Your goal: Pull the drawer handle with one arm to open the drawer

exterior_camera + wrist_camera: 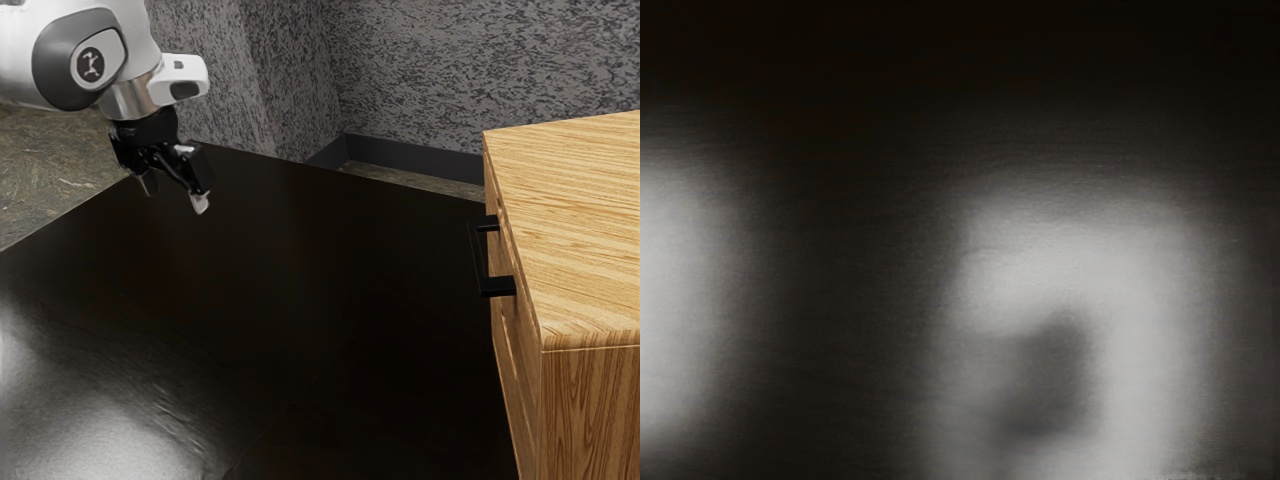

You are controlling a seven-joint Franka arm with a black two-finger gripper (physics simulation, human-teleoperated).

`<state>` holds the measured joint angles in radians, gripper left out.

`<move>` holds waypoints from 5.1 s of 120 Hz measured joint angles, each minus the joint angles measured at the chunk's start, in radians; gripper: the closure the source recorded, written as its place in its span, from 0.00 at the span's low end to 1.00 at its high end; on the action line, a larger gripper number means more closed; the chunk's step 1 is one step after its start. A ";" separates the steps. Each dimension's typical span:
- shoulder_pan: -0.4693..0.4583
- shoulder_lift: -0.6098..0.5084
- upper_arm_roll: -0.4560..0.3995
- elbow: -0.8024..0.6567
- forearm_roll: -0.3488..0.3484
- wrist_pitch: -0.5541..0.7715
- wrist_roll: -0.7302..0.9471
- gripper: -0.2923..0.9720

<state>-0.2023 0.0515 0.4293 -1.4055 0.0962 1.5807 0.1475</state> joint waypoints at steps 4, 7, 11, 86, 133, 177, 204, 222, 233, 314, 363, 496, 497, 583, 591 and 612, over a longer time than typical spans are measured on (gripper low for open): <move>-0.008 0.000 0.000 0.000 0.000 0.000 0.004 0.23; -0.010 0.000 0.000 0.000 0.000 0.000 0.006 0.23; -0.010 -0.001 0.000 0.000 0.000 0.000 0.010 0.23; -0.008 -0.016 -0.027 0.202 -0.083 -0.074 0.052 0.23; -0.170 -0.068 -0.018 -0.002 -0.056 -0.078 -0.074 0.23; 0.111 0.115 -0.405 0.117 -0.337 0.132 -0.571 0.23; 0.360 0.144 -0.745 0.128 -0.334 0.192 -0.762 0.23; 0.319 0.141 -0.761 0.095 -0.333 0.199 -0.854 0.23; 0.315 0.141 -0.764 0.089 -0.333 0.201 -0.900 0.23; 0.282 0.030 -0.765 -0.010 -0.340 0.142 -1.086 0.23; 0.282 0.038 -0.762 -0.038 -0.330 0.293 -1.098 0.23; -0.402 -0.129 -0.057 -0.279 -0.340 0.339 -1.077 0.23; -0.408 -0.132 -0.049 -0.282 -0.340 0.339 -1.077 0.23; -0.404 -0.360 0.030 -0.528 -0.313 0.344 -1.072 0.23; -0.392 -0.384 0.028 -0.549 -0.308 0.344 -1.072 0.24; -0.344 -0.447 0.011 -0.610 -0.298 0.345 -1.071 0.24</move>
<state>-0.5459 -0.3950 0.4405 -2.0158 -0.2014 1.9257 -0.9237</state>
